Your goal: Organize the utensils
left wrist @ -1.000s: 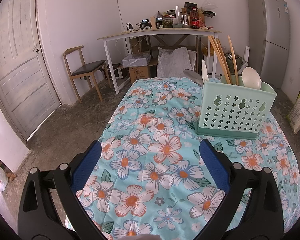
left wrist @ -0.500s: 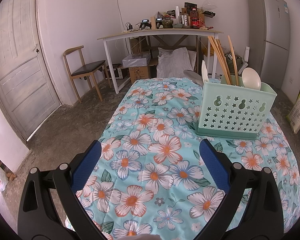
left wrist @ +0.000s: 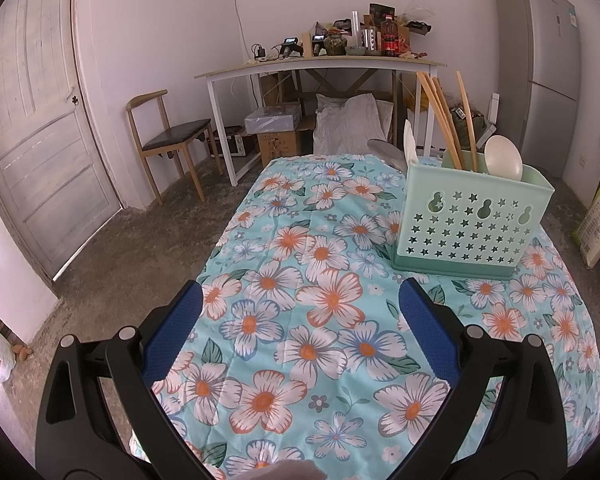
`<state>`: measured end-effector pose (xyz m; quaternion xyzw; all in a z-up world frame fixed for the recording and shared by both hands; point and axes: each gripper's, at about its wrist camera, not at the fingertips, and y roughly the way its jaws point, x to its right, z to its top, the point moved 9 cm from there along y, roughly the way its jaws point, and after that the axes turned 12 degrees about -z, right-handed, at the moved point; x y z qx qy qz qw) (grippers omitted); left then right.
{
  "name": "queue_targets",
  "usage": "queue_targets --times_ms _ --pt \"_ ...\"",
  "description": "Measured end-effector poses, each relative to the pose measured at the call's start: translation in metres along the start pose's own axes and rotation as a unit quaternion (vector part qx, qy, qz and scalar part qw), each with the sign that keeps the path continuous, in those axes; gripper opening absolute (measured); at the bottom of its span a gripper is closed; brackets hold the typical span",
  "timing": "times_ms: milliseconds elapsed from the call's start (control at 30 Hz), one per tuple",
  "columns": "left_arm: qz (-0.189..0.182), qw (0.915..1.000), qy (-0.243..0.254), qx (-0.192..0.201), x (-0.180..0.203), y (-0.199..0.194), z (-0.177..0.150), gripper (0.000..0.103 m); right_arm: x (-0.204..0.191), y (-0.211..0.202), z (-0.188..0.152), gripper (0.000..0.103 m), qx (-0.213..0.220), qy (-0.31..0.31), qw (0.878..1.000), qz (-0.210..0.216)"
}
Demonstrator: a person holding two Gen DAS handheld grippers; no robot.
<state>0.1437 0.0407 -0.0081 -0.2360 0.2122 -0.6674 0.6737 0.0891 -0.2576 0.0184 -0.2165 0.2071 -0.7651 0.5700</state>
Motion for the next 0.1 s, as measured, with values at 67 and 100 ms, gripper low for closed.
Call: queue_targets --times_ms 67,100 --pt "0.000 1.0000 -0.001 0.000 0.0005 0.0000 0.0003 0.095 -0.0002 -0.0002 0.0003 0.091 0.000 0.000 1.000 0.000" --pt "0.000 1.0000 0.000 0.000 0.0000 0.0000 0.0000 0.095 0.0000 0.0000 0.0000 0.091 0.000 0.000 1.000 0.000"
